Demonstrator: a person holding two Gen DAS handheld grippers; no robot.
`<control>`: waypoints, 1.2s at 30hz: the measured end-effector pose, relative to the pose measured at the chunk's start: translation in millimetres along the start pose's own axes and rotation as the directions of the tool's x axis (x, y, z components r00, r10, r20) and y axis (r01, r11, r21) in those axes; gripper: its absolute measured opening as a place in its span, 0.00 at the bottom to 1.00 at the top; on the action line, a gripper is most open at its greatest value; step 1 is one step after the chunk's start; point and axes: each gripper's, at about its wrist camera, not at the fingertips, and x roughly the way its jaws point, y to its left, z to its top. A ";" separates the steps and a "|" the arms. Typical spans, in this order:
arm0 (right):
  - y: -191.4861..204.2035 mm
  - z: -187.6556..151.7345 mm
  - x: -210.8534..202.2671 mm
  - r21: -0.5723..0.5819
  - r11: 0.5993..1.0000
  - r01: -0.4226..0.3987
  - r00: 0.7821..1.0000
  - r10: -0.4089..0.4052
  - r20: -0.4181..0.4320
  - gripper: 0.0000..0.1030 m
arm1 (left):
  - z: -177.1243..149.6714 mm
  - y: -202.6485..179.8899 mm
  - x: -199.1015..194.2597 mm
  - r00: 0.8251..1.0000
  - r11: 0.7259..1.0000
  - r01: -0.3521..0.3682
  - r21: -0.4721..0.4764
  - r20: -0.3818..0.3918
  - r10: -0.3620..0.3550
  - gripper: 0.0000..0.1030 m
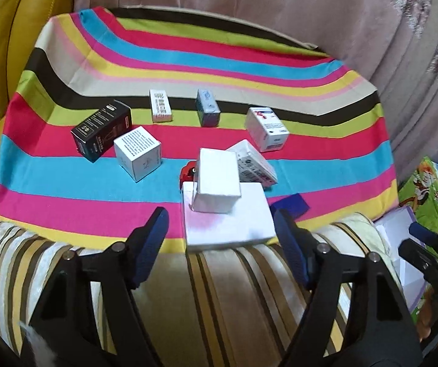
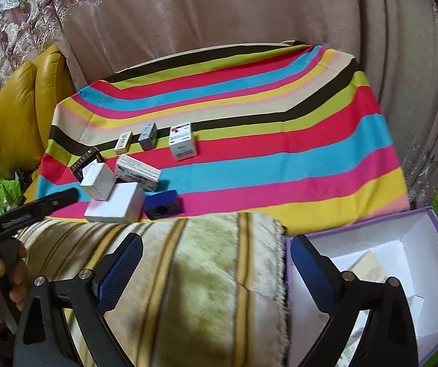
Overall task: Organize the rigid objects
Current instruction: 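Grasp a small white box with the left tool while the right grasps a long printed box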
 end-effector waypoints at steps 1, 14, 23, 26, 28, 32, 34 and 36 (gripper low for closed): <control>1.1 1.8 2.7 0.009 1.000 -0.004 1.000 0.004 -0.005 0.96 | 2.3 0.6 3.9 1.000 1.000 -0.003 -0.004 -0.007 0.003 0.69; 21.4 32.0 53.9 0.111 0.988 -0.103 0.990 0.114 -0.089 0.96 | 12.1 8.3 27.5 0.999 1.000 -0.010 -0.026 -0.047 0.008 0.41; 36.5 55.0 96.4 0.235 0.944 -0.230 0.956 0.265 -0.130 1.00 | -3.2 32.6 1.0 1.000 0.993 -0.001 -0.114 0.027 0.004 0.40; 41.6 63.6 110.9 0.264 0.929 -0.260 0.941 0.305 -0.147 1.00 | -9.1 36.8 -6.4 0.999 0.992 0.004 -0.124 0.045 0.002 0.40; 45.1 68.5 121.8 0.285 0.917 -0.280 0.929 0.334 -0.162 1.00 | -11.2 35.4 -9.4 0.999 0.993 0.005 -0.115 0.055 0.001 0.40; 48.8 75.6 137.1 0.310 0.906 -0.289 0.913 0.358 -0.193 1.00 | -12.0 32.4 -8.4 0.998 0.995 0.004 -0.101 0.057 0.001 0.40; 48.1 77.2 143.2 0.329 0.897 -0.294 0.906 0.371 -0.202 1.00 | -12.8 34.2 -6.4 0.999 0.994 0.008 -0.106 0.052 -0.002 0.40; 48.2 78.2 149.7 0.342 0.889 -0.305 0.896 0.389 -0.212 1.00 | -13.1 36.3 -4.8 0.999 0.993 0.013 -0.114 0.048 -0.007 0.40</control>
